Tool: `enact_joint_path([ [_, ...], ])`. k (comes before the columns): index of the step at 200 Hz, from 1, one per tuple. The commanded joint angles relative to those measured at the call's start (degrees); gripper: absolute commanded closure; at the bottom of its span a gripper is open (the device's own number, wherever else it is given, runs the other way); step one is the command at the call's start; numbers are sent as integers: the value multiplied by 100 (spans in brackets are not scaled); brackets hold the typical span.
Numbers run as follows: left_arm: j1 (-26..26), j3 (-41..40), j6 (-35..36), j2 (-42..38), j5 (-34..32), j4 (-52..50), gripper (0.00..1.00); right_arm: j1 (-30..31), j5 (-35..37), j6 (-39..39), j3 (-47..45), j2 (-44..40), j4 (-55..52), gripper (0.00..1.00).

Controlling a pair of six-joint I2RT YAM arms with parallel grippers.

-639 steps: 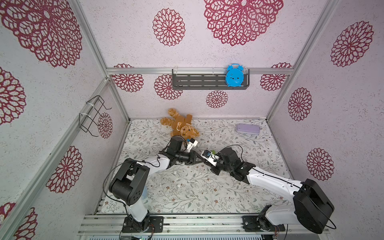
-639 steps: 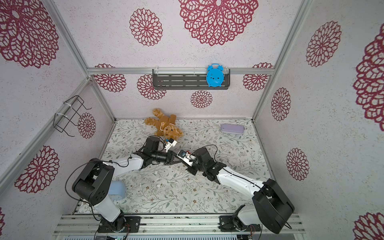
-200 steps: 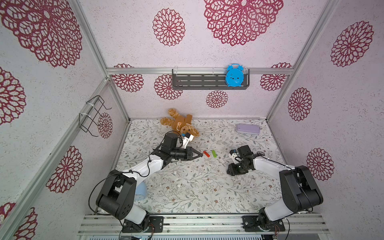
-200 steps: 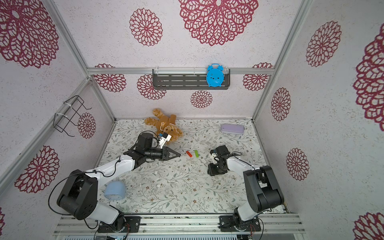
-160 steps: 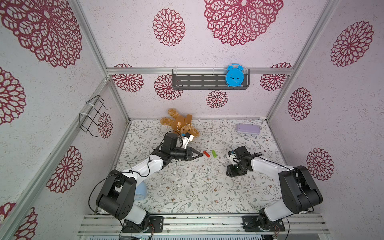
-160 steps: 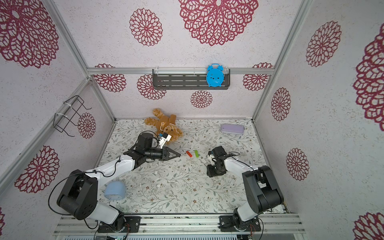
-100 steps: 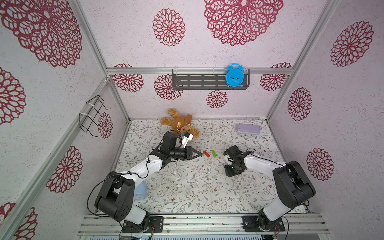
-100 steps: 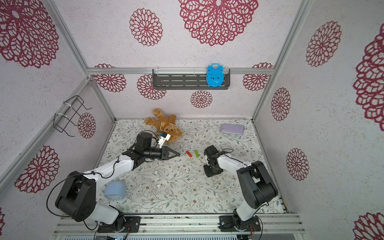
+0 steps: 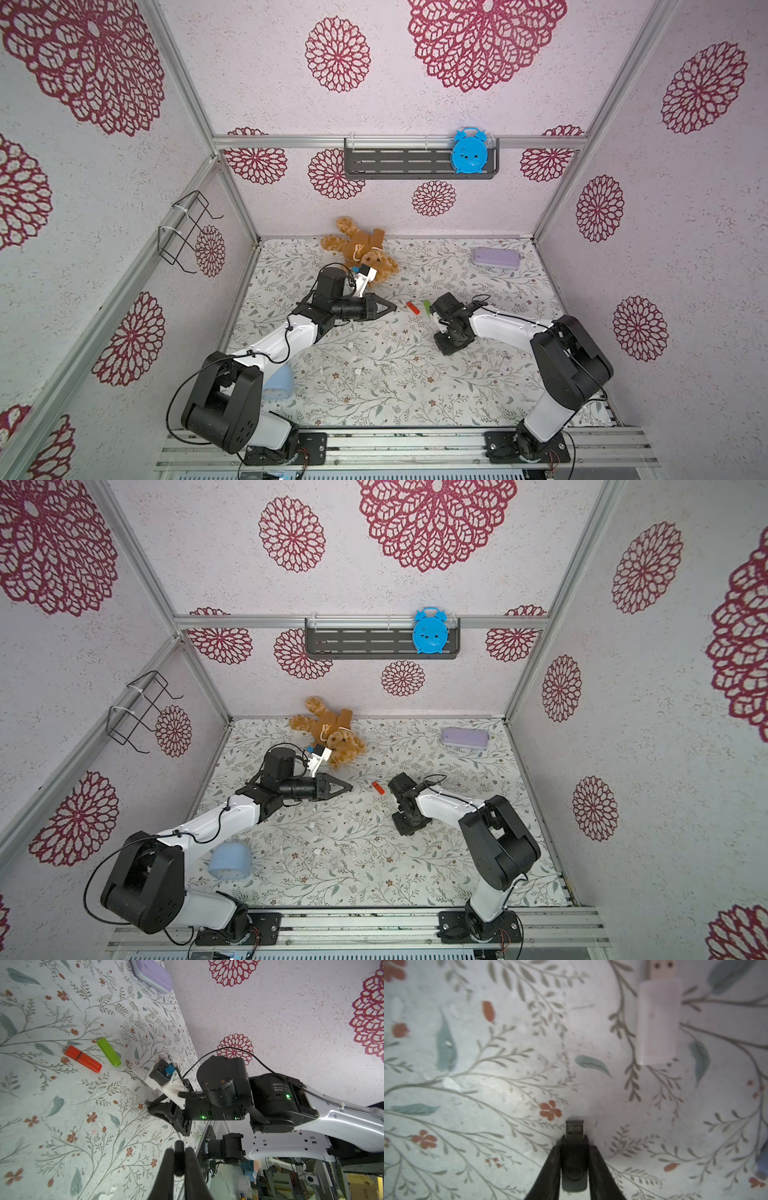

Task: Close the usb drive cover
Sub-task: Pick up the USB drive from the center of the board.

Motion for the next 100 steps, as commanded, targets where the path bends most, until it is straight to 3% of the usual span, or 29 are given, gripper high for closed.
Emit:
enact_joint_path([
  [1, 137, -193, -64, -263, -214, 276, 91, 297, -147, -70, 262, 176, -57, 74],
  [68, 270, -257, -67, -338, -179, 297, 92, 415, 212, -173, 333, 78, -496, 65],
  [100, 270, -236, -76, -303, -171, 335, 92, 414, 82, -204, 318, 178, -441, 65],
])
